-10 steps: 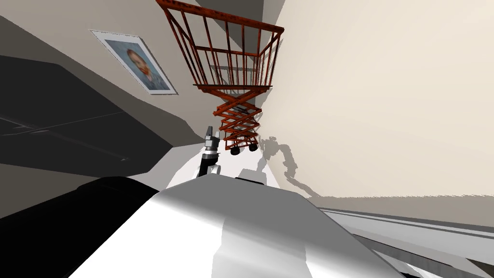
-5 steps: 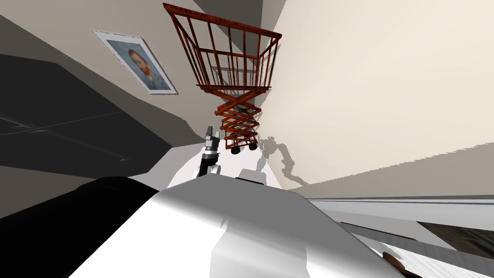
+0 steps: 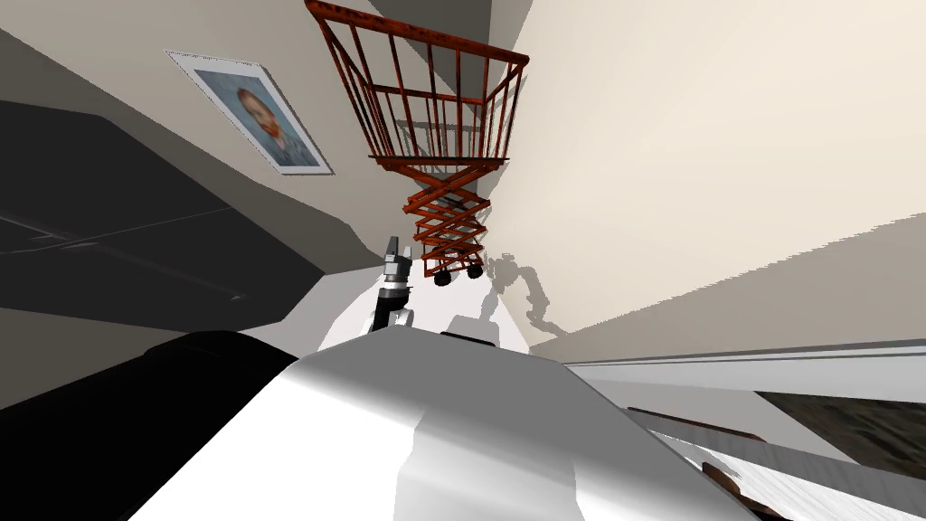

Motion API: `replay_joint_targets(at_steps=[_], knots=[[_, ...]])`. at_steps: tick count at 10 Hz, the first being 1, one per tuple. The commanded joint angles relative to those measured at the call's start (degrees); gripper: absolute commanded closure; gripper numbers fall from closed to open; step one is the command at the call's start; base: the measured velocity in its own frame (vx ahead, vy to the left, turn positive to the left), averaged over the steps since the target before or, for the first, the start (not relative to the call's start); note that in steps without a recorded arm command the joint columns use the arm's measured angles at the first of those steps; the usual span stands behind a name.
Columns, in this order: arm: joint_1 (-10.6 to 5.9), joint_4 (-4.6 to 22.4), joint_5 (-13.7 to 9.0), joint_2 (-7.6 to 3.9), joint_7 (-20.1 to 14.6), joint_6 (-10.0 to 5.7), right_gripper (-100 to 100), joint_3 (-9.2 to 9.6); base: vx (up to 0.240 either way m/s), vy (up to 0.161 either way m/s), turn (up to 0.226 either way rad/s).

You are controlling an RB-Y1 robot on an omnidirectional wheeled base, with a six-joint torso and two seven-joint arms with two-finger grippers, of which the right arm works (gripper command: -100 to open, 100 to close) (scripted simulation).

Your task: Pull the door open

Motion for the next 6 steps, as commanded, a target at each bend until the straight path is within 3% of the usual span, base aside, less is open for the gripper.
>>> replay_joint_targets(at_steps=[1,5,6], knots=[[0.52,-1.4,1.6,0.23,1.3,1.51,100,1.22,-0.144,0.045,-0.034],[1.80,-3.5,5.5,0.49,2.9,5.67,100,4.12,-0.143,0.043,-0.040],[1.58,-3.2,4.7,0.31,2.7,4.94,100,3.49,-0.068,0.028,-0.011]])
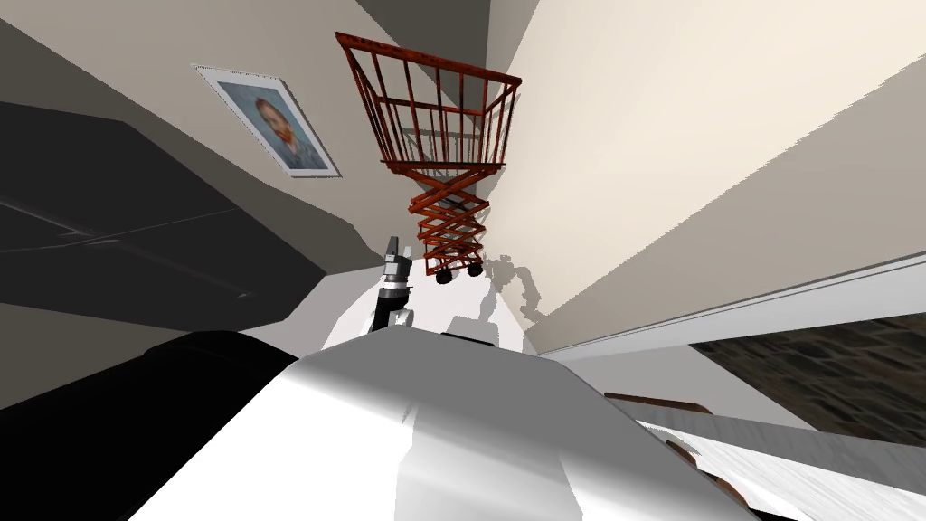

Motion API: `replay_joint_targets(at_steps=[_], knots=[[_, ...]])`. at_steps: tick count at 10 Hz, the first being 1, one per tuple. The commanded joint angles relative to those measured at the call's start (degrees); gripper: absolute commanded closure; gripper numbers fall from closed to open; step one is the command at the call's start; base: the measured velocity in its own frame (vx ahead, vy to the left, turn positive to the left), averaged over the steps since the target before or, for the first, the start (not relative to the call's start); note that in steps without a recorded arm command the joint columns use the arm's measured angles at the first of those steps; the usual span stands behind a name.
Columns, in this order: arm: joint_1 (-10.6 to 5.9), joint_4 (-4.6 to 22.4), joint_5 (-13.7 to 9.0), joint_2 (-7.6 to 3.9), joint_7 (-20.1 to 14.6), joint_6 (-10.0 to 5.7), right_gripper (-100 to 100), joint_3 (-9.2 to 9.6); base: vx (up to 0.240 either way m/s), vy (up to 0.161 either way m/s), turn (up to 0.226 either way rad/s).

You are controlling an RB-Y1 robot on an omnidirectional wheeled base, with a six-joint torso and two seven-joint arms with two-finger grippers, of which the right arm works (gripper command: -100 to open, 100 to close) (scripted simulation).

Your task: Pull the door open

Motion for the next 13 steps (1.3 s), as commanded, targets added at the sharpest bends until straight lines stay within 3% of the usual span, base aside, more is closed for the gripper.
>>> replay_joint_targets(at_steps=[1,7,8,12,13], knots=[[0.13,-0.6,1.8,0.07,1.0,1.30,100,1.41,-0.143,0.035,-0.045],[0.58,-2.4,7.8,0.30,4.3,5.69,100,6.16,-0.196,0.008,-0.042],[0.38,-2.0,7.3,0.37,3.7,5.18,100,5.74,-0.067,0.004,0.001],[-0.02,-2.4,11.7,0.23,5.8,7.13,100,8.81,-0.200,-0.002,-0.009],[-0.02,-2.4,11.7,0.23,5.8,7.13,100,8.81,-0.164,0.013,-0.005]])
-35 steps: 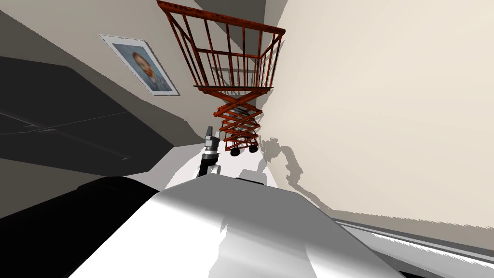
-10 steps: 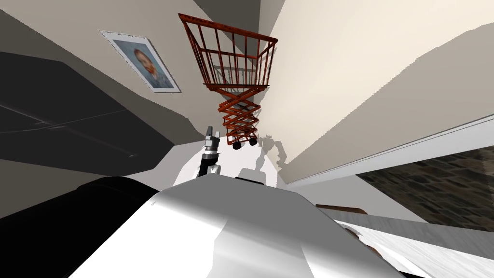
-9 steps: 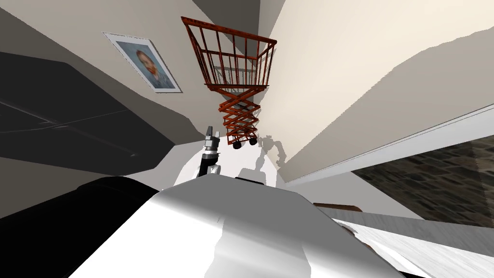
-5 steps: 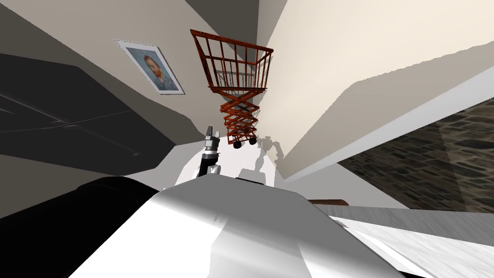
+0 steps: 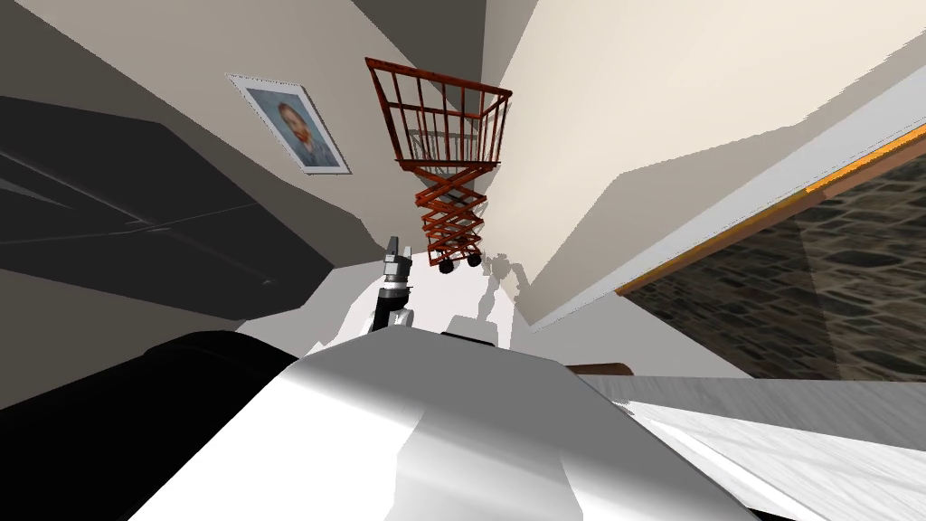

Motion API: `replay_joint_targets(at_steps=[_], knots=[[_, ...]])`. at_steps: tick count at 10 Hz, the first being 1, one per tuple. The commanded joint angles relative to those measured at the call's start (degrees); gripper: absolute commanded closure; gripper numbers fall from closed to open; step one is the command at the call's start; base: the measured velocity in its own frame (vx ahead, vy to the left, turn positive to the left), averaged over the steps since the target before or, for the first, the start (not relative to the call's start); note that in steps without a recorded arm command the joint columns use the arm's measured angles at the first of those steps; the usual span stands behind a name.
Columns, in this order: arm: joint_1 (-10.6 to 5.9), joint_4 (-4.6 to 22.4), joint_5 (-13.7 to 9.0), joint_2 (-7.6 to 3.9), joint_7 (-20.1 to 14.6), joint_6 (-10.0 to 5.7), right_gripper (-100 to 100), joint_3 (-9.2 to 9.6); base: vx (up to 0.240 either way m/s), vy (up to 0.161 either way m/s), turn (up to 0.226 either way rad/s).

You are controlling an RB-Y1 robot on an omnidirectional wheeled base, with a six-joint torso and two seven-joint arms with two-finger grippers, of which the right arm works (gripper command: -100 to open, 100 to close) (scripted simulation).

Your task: Pull the door open

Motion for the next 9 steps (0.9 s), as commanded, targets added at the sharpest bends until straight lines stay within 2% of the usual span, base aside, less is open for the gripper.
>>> replay_joint_targets(at_steps=[1,3,4,9], knots=[[0.31,-1.5,1.5,-0.75,1.6,0.49,100,1.10,-0.157,0.013,-0.028],[0.13,-1.6,3.3,-0.84,2.4,1.21,100,2.28,-0.200,-0.023,-0.016],[0.03,-1.7,2.7,-0.77,2.1,0.91,100,1.88,-0.091,-0.009,0.010],[-1.40,-1.4,6.0,-1.98,2.6,1.13,100,4.21,-0.205,0.000,0.044]])
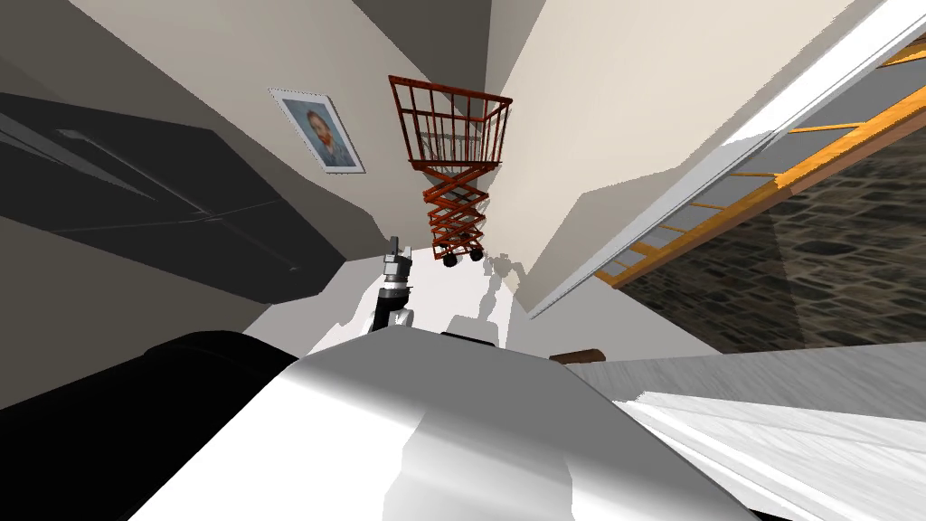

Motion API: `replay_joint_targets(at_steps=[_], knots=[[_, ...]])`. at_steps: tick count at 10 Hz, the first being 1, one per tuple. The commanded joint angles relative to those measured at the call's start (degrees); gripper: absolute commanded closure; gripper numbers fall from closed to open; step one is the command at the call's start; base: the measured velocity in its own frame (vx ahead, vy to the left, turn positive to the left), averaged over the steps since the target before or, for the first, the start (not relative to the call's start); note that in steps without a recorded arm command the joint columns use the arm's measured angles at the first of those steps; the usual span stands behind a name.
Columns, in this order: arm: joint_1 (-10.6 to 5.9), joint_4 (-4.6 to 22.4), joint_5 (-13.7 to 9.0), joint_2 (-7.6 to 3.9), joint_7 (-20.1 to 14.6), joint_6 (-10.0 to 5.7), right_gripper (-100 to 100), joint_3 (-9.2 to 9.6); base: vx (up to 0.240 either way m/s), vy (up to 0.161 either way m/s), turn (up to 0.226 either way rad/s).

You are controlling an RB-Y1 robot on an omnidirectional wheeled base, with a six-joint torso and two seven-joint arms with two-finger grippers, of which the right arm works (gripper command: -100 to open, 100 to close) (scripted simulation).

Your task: Pull the door open

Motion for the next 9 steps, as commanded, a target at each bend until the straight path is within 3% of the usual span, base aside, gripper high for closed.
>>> replay_joint_targets(at_steps=[1,9], knots=[[-0.25,0.2,0.9,-0.54,0.1,0.05,100,0.65,-0.220,0.011,0.036],[-2.13,1.3,2.9,-1.61,-0.9,-0.39,100,2.12,-0.174,0.001,0.049]])
